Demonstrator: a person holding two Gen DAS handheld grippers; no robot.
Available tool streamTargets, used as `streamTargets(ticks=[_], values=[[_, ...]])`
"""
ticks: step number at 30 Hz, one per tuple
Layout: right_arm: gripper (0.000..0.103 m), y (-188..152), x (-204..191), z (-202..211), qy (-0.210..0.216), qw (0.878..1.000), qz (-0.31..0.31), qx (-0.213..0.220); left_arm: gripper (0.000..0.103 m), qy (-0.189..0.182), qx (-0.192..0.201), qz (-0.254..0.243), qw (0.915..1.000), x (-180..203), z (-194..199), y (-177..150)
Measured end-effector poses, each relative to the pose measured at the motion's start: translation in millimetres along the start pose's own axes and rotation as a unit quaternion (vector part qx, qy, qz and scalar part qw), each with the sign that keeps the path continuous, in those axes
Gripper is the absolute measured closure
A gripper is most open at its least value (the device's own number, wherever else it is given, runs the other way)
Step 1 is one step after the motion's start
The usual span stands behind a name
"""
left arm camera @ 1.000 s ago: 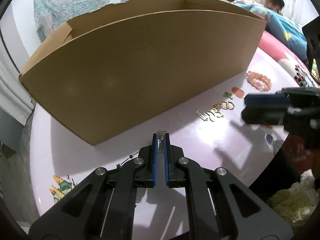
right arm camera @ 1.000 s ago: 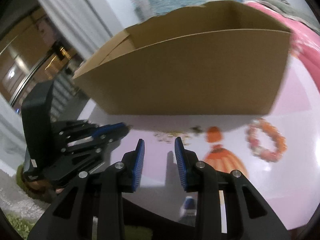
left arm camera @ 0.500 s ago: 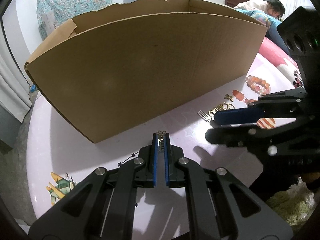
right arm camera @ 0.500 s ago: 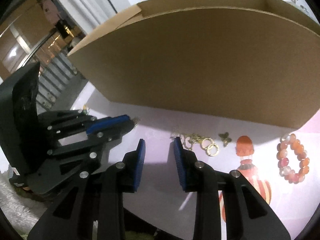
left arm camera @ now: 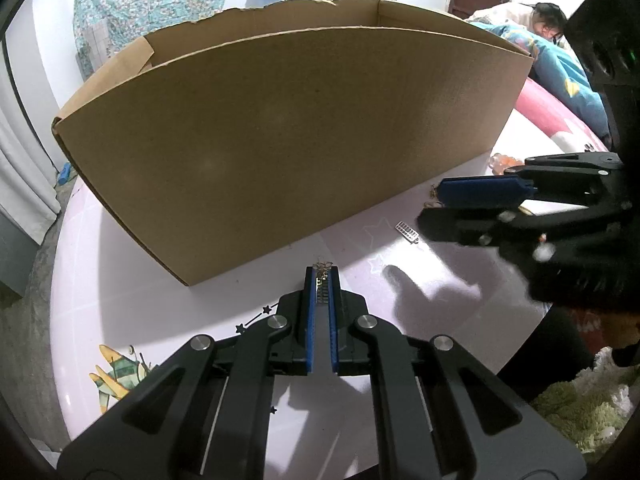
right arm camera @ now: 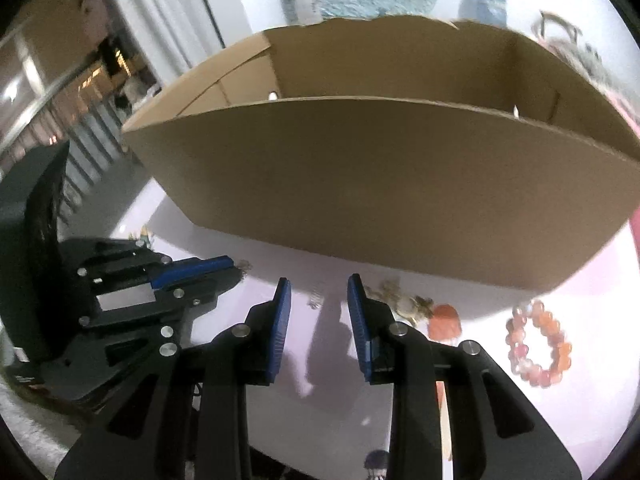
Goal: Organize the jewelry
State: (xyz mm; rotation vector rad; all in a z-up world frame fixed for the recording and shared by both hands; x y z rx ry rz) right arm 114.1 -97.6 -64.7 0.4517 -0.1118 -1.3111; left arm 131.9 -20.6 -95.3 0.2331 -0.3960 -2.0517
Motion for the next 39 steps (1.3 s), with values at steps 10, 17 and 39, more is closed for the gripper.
streamTargets(ticks=[10,17,39], values=[[0.087,4,-9,-20,-0.044,0.999,0.013,-0.023,0.098,-0.005,0.005,0.0,1.0,2,0,1],[0.098,10,-25,-24,-0.058,0.998,0.018,-0.03,0.098,-0.01,0.009,0.001,0.9999,1,0,0],[0.098,-14,5,9,-0.037,0.999,-0.005,0.008,0.103,-0.035,0.043,0.006,0.9984,2,17,2]])
Point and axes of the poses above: each gripper's, at about its wrist camera, not at the fingertips, and z roughly against the way its jaws point, x to its right, y to its top, the point moved 7 cm from there along -z, roughly the way its jaws point, and after that the axes turned 15 degrees about -x, right-handed, at the moved point
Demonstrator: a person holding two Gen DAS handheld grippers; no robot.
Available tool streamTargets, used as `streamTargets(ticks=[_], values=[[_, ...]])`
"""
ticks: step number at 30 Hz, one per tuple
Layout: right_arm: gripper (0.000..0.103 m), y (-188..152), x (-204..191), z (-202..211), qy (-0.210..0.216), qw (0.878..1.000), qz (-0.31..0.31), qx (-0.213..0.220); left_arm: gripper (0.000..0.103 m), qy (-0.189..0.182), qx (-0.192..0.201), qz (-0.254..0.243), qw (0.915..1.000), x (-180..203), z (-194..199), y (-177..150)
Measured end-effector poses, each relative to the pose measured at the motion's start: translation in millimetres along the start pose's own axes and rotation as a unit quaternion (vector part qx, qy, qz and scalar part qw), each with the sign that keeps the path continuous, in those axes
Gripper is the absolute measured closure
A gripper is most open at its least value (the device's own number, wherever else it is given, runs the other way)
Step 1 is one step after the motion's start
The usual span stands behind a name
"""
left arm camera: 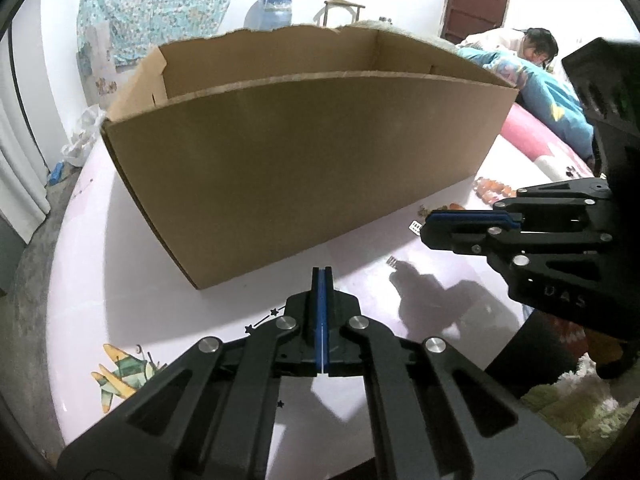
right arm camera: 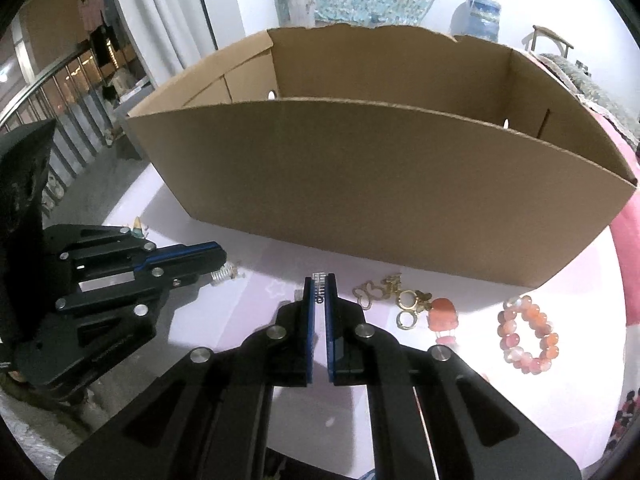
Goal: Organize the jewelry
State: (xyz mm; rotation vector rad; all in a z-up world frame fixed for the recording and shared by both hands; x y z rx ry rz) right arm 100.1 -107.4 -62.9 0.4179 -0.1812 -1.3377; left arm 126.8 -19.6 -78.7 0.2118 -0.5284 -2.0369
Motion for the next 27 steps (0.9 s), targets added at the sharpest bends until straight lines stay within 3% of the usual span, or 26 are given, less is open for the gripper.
streamTargets(ticks=[9,13,14,16,18,24,27], values=[[0.098,-5,-1,16,0.009,1.0,-0.003,0.02,0.103,0.0,0.023,-0.005,0.9997,12,24,-6],[0.098,-2,-7,17,0.015,1.0,-0.001,0.024,0.102,0.009,0.002,-0.012,0.9999,15,17,-12],[0.098,-4,-7,18,0.017,1.0,-0.001,0.024,0.1,0.012,-0.003,-0.017,0.9998,16,15,-13],[0.098,-5,-8,18,0.021,0.999,-0.001,0.024,0.083,0.025,-0.007,-0.023,0.9994,15,11,-12],[0.098,-7,-9,19,0.026,0.999,-0.003,0.024,0.079,0.028,-0.012,-0.03,0.9991,15,7,-12],[0.098,-8,-7,21,0.029,0.999,-0.007,0.028,0.08,0.046,-0.044,-0.048,0.9969,10,-17,-11],[0.098,-8,-5,23,0.029,0.999,-0.011,0.031,0.09,0.033,-0.04,-0.046,0.9976,10,-16,-9]])
Point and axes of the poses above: each gripper's, at about its wrist camera, not at the fingertips, and z roughly against the way its jaws point, x to its right, y to its top, the point moved 7 cm from there along -z, roughly the way its jaws point, and after that the axes turned 15 degrees about -x, right-handed, at the moved point
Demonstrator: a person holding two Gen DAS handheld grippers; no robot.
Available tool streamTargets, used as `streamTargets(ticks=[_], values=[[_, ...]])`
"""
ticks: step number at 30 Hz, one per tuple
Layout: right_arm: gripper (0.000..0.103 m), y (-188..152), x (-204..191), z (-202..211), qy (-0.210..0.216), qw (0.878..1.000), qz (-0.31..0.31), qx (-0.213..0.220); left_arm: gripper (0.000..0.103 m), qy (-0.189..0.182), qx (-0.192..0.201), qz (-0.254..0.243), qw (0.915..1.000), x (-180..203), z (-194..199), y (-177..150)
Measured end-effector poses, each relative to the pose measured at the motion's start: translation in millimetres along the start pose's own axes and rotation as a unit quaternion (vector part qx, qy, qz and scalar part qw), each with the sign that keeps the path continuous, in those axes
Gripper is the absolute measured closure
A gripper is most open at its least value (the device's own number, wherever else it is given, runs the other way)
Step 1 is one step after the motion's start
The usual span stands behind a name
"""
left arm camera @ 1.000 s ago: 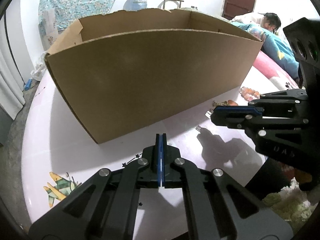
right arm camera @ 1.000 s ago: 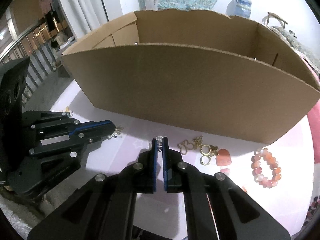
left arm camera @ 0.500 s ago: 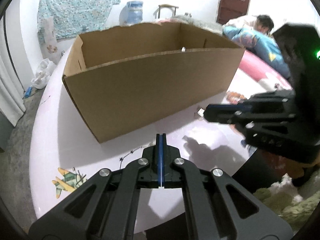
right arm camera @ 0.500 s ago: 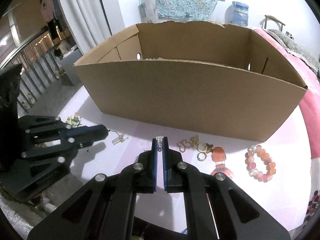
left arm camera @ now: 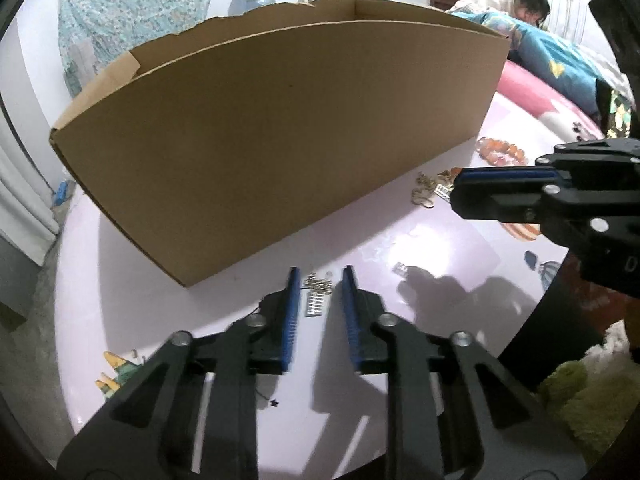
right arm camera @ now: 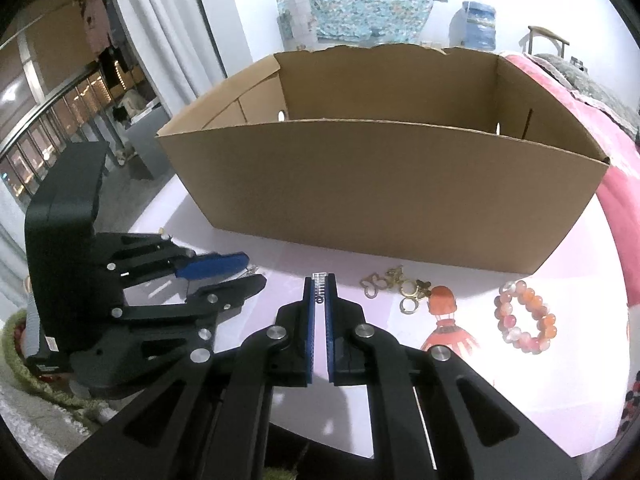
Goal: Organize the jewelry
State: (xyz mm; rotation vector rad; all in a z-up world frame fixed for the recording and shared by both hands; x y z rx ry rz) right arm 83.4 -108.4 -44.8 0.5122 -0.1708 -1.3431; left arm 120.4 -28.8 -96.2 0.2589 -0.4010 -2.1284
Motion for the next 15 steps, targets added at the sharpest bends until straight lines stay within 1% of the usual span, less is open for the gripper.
streamTargets(ticks=[1,4,10,15], values=[[0.098,0,1,1,0.0,1.0,-0.002,0.002,0.096,0.005,0.001,-0.006,1.0,1,0,0],[0.098,1,3,1,0.004,1.0,-0.006,0.003,0.096,0.018,0.005,-0.018,0.9997,5,0,-1],[0.098,2,4,6,0.006,1.0,-0.01,0.013,0.1,0.024,0.017,-0.018,0.9994,6,4,-2],[0.098,4,4,14,0.007,1.0,-0.008,0.027,0.1,0.026,0.037,-0.015,0.9989,7,24,-1]])
Point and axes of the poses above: each gripper's, at about its wrist camera, not at the fingertips, and z roughly against the way its jaws point, x to its right, y to its top, the point moved 7 cm from there along -z, roughly the way its jaws point, and after that the axes turned 15 degrees about -x, right-handed, at the moved point
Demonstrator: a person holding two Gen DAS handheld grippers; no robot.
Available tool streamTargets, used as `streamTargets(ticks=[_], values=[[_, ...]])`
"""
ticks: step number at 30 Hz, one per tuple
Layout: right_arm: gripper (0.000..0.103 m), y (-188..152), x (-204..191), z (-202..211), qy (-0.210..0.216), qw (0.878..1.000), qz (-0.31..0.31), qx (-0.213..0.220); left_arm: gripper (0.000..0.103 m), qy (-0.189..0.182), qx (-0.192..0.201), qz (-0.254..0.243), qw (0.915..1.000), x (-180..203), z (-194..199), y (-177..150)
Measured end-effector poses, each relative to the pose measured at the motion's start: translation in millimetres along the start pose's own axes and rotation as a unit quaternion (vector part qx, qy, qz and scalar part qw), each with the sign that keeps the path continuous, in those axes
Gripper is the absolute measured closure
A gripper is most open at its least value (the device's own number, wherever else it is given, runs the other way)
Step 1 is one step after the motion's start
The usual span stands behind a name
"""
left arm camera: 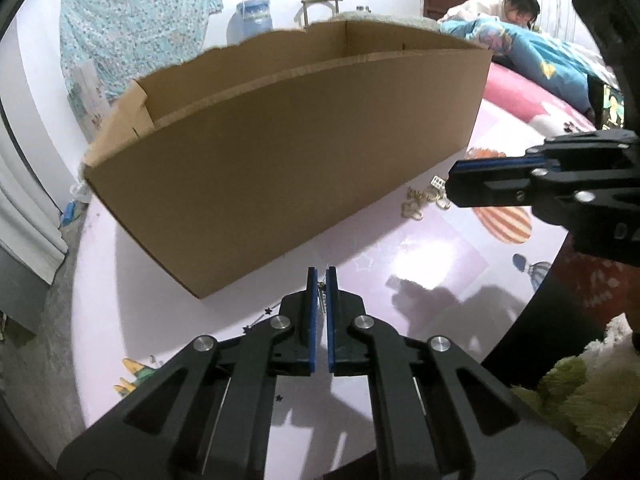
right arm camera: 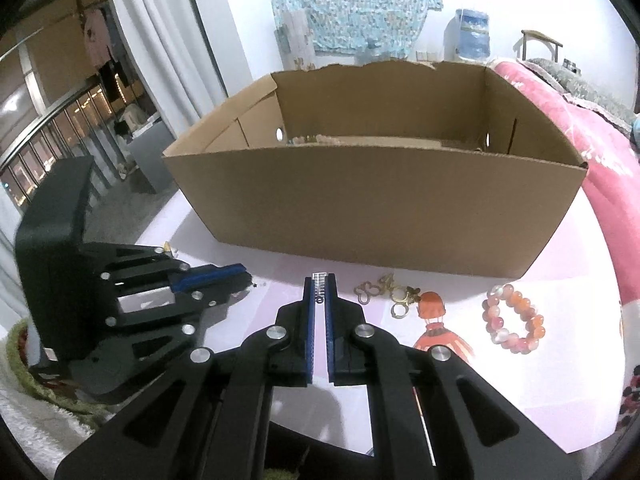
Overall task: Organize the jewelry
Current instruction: 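Carry the charm with the left tool into the box and open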
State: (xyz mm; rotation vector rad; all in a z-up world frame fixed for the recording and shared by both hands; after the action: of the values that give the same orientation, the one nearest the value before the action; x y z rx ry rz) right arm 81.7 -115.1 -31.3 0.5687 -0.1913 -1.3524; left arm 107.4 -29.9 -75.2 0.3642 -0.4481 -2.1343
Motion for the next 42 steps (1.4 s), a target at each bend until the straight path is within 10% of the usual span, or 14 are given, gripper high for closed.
streamTargets(ticks=[15,22,31,42], values=[[0.098,82,2,85,0.033,0.992,0.033,0.115,0.1,-0.053,0.154,0.02,0.9865,-26,126,88],[0.098,158,42,33,0.084,0.996,0.005,0.021,0.1,-0.114,0.049,0.073,0.9896,-59,58,153],[0.098,229,109,-71,0.068,0.985,-0.073,-0.143,0.1,-0.178,-0.125,0.13,0.9673,-77,-48,224],[0.097,240,139,-96,0.003,0.983,-0.083,-0.166,0.083,-0.173,-0.186,0.195,0.9473,-95,-102,219]])
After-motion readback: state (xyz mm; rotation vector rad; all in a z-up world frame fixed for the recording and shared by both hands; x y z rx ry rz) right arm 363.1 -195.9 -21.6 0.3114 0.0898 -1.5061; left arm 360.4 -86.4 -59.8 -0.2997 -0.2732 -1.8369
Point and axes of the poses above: each gripper's, at about its wrist camera, not at the fingertips, and z roughly against the way its jaws point, x to its right, y to its top, the point moved 7 cm from there along -z, roughly the way its jaws point, and after that the axes turned 15 degrees about -x, right-handed, at the moved point
